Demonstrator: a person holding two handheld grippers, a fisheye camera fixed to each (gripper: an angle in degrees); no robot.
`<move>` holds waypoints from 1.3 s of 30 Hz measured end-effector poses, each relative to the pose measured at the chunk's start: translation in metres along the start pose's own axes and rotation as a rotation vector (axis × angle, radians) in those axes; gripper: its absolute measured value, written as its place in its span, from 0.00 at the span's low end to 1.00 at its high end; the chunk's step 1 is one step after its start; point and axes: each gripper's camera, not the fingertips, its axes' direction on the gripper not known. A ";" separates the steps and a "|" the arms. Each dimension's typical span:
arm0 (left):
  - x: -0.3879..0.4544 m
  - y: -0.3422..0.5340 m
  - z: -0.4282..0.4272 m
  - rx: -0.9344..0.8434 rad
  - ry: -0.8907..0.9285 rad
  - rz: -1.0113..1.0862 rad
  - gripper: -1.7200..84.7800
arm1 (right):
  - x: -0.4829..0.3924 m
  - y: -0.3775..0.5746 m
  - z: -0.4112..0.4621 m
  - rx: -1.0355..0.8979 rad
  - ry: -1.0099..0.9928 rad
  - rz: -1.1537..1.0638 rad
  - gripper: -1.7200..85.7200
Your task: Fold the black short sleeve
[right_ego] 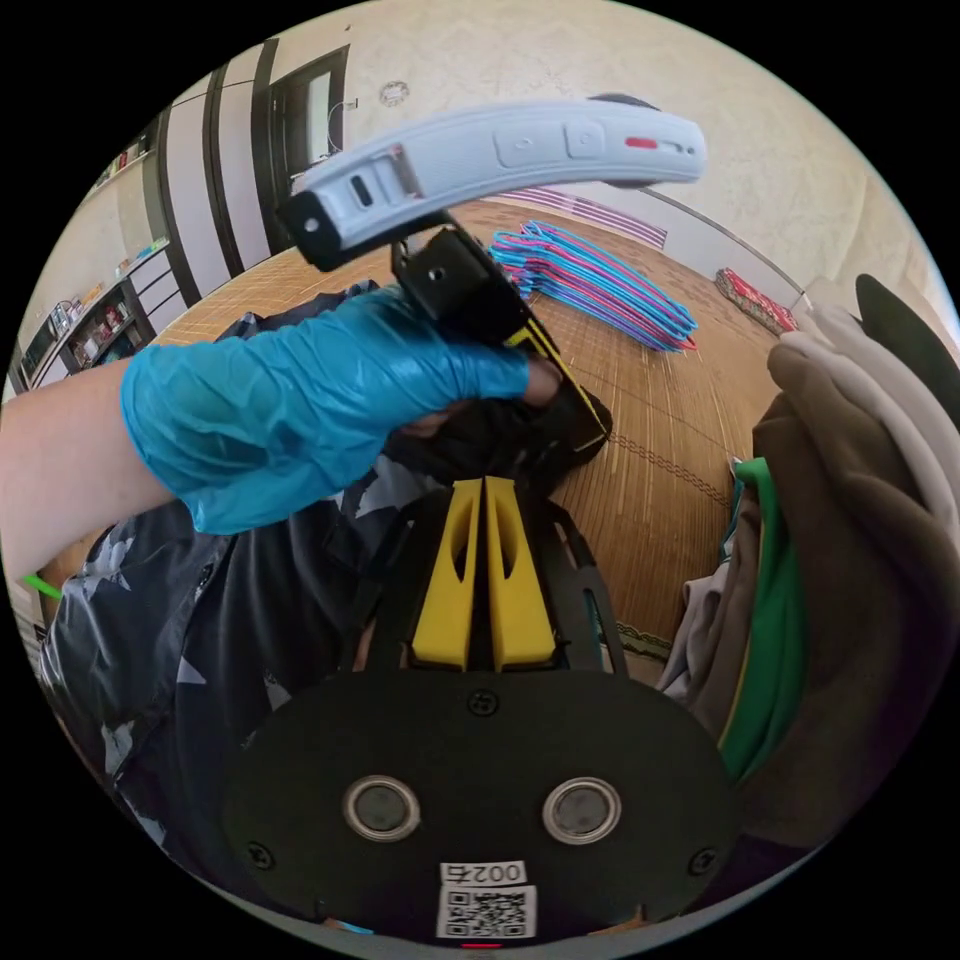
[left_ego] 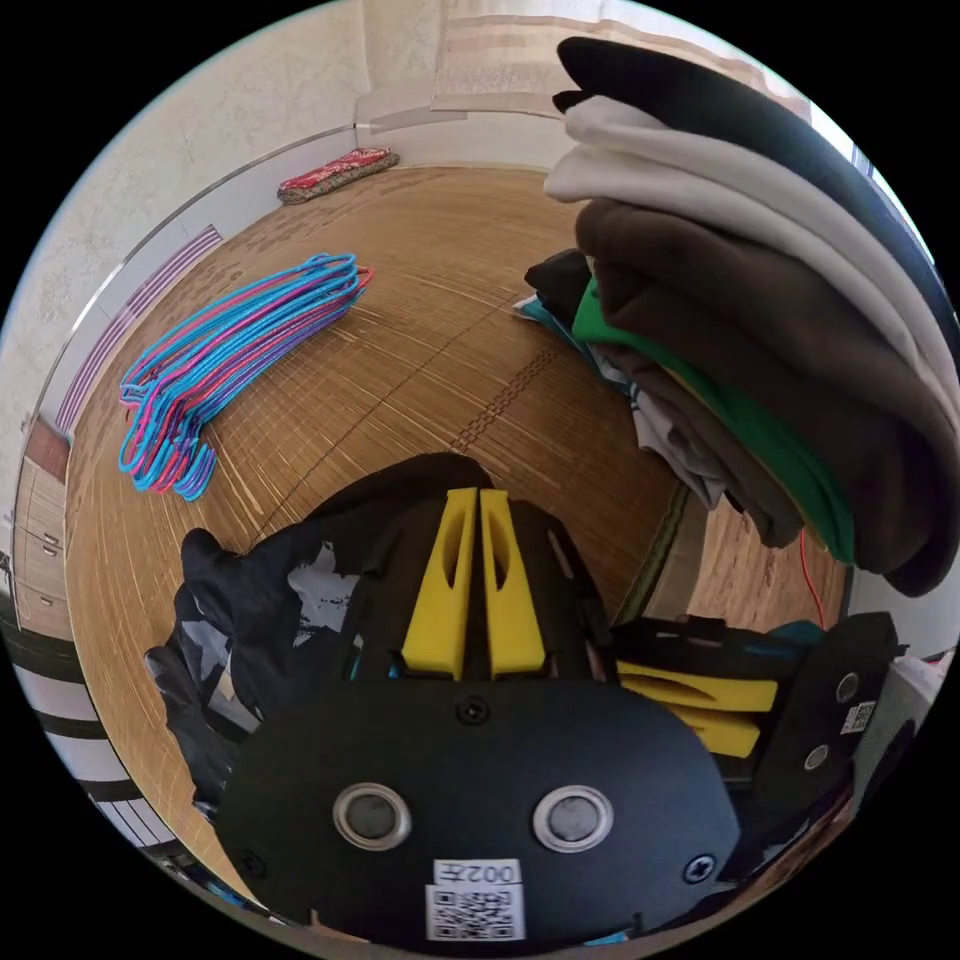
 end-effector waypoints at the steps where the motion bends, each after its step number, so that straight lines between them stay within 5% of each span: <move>1: -0.003 0.000 -0.007 0.023 -0.004 -0.008 0.01 | 0.001 0.002 -0.002 0.005 -0.013 -0.011 0.03; 18: -0.051 0.066 -0.059 0.066 -0.094 -0.190 0.01 | 0.029 0.007 -0.049 0.095 0.031 0.073 0.12; 24: -0.059 0.082 -0.048 0.044 -0.077 -0.241 0.01 | 0.043 -0.007 -0.020 0.021 -0.136 0.126 0.17; 29: -0.067 0.088 -0.041 0.032 -0.047 -0.267 0.01 | 0.036 -0.017 -0.008 0.005 -0.175 0.087 0.05; 39: -0.072 0.103 -0.067 0.145 0.002 -0.264 0.02 | 0.031 -0.034 -0.069 0.167 0.095 0.059 0.02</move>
